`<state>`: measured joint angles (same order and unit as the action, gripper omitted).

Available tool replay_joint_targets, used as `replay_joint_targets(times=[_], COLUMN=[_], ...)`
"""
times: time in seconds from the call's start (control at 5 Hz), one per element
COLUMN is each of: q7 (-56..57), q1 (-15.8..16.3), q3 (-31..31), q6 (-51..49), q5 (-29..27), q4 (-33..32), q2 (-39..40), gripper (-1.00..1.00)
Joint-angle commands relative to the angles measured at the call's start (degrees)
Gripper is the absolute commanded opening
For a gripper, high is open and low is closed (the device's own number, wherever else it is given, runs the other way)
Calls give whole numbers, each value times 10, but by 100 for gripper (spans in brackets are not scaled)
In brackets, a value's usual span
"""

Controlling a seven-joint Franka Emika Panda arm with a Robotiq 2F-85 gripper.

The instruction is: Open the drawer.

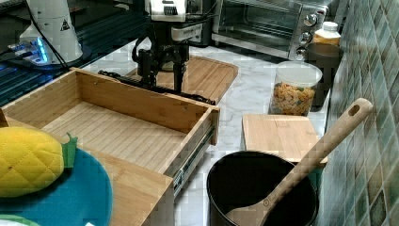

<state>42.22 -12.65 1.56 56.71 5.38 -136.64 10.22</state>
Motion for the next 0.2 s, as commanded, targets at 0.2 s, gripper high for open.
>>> replay_joint_targets(times=[0.2], q7=[-46], q1=[87], q3=[-105], q6=[-29], q5=[-36], q4=[-55], q2=[-40], gripper=[100])
